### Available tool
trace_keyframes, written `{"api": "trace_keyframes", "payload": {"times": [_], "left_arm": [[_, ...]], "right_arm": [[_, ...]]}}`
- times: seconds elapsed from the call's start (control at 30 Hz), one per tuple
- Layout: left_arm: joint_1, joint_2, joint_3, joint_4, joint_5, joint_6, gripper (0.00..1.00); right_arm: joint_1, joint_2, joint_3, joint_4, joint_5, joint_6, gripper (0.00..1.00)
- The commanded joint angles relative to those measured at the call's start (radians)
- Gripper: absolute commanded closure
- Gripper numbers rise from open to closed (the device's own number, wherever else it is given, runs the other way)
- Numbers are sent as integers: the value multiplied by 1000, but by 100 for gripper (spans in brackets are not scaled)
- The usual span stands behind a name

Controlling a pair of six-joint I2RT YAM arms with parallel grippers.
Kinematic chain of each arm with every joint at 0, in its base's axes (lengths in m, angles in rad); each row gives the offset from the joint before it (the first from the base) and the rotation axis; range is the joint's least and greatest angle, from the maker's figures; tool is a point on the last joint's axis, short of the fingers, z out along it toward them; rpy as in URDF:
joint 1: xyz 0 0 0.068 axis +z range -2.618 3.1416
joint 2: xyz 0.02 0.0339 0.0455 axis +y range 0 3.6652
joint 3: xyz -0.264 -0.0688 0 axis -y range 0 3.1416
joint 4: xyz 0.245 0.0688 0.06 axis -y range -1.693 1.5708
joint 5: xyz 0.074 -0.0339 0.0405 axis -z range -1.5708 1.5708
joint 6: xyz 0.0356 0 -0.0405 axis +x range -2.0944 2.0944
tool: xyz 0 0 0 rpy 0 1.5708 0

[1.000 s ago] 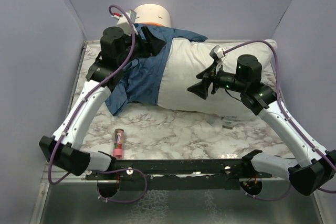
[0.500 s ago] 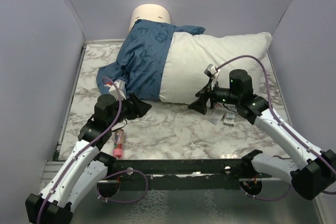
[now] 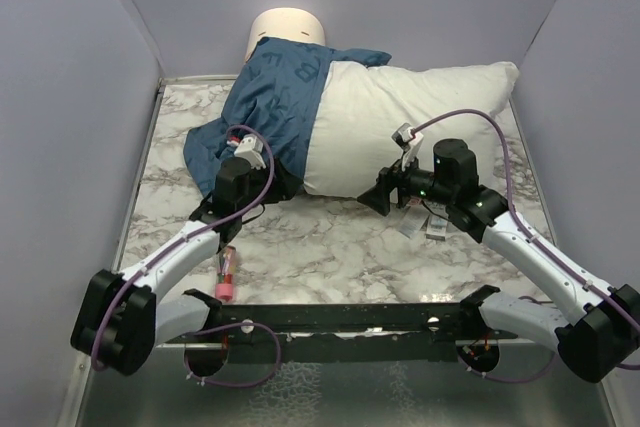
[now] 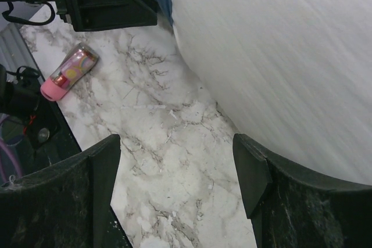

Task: Put the pillow into the pillowcase
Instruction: Stuff the pillow into the pillowcase.

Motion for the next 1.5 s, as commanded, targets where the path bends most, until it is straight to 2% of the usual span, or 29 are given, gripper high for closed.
{"api": "trace_keyframes", "payload": {"times": [0.0,0.17,0.2,0.3,0.4,0.63,0.87,0.93,1.1,1.27,1.47], "left_arm": [[-12,116,93,123,-39,49,41],[-23,217,164,156,-2,28,53],[-27,230,177,157,4,28,58],[-30,254,203,135,23,31,89],[-30,240,223,85,34,24,98],[-34,150,325,-64,137,52,100],[-39,79,450,-187,195,52,100],[-38,69,481,-210,206,48,100],[-38,63,540,-260,222,39,100],[-38,66,527,-267,211,9,100],[-38,74,507,-239,216,-38,100]], "right_arm": [[10,1,-6,31,75,37,23],[12,-3,-14,18,79,31,23],[12,-2,-16,18,79,30,23],[13,0,-18,21,83,30,23],[14,9,-6,5,99,6,23],[19,52,83,-110,205,-223,21],[24,52,146,-59,206,-385,12],[28,19,135,5,169,-428,0],[30,-34,98,91,98,-588,1],[30,1,94,49,198,-726,1],[30,127,90,26,276,-863,1]]}}
